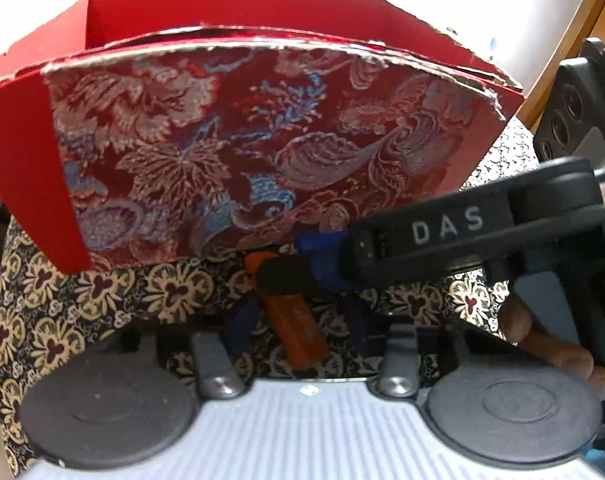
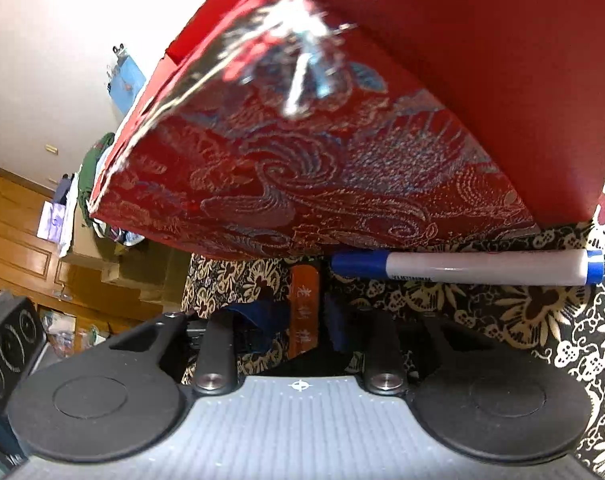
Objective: Organize rigid objects
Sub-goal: 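Close the right gripper on the orange-red stamp and lift it, then carry the stamp over the rim and into the red box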
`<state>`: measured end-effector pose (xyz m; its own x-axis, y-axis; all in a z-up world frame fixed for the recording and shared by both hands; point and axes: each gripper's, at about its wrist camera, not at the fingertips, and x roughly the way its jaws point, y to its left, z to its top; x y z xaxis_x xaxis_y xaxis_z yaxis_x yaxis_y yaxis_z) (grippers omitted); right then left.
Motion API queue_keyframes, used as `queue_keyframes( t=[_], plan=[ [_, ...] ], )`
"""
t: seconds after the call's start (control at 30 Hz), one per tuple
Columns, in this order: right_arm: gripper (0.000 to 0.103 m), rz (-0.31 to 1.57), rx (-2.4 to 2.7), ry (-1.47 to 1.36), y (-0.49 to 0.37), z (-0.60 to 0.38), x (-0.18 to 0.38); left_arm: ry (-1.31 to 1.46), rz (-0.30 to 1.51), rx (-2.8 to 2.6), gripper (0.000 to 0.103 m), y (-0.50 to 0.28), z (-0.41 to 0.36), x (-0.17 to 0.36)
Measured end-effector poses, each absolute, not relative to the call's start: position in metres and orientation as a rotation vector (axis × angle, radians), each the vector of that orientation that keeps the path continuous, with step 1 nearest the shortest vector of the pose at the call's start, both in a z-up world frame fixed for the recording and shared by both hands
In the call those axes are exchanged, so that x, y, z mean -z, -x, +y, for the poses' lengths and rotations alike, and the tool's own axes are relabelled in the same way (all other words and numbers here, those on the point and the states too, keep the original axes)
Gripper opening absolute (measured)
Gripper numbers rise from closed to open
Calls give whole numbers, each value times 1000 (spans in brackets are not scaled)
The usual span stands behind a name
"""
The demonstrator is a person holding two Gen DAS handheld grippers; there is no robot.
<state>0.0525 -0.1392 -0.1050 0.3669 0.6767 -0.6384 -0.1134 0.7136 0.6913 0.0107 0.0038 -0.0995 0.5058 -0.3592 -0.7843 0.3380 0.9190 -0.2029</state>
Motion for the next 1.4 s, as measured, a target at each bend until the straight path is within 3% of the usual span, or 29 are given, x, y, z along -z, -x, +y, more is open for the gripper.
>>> queue_keyframes(
  t=[0.1, 0.17, 0.23, 0.8, 1.1, 1.4],
  plan=[
    [10, 1082, -552, -611, -53, -142, 106, 40, 948, 414, 33, -10, 3, 101],
    [9, 1090, -553, -626, -54, -145, 107, 71, 952, 408, 19, -12, 16, 99],
    [9, 1098, -554, -643, -53, -150, 108, 111, 963, 416, 17, -16, 25, 98],
    [3, 1054, -519, -695, -27, -186, 102, 103, 960, 508, 16, -15, 8, 102],
    [2, 974, -469, -744, -5, -205, 82, 58, 923, 587, 9, -13, -21, 80],
    [2, 835, -437, -716, 13, -222, 47, 27, 826, 661, 9, -15, -43, 43]
  ],
)
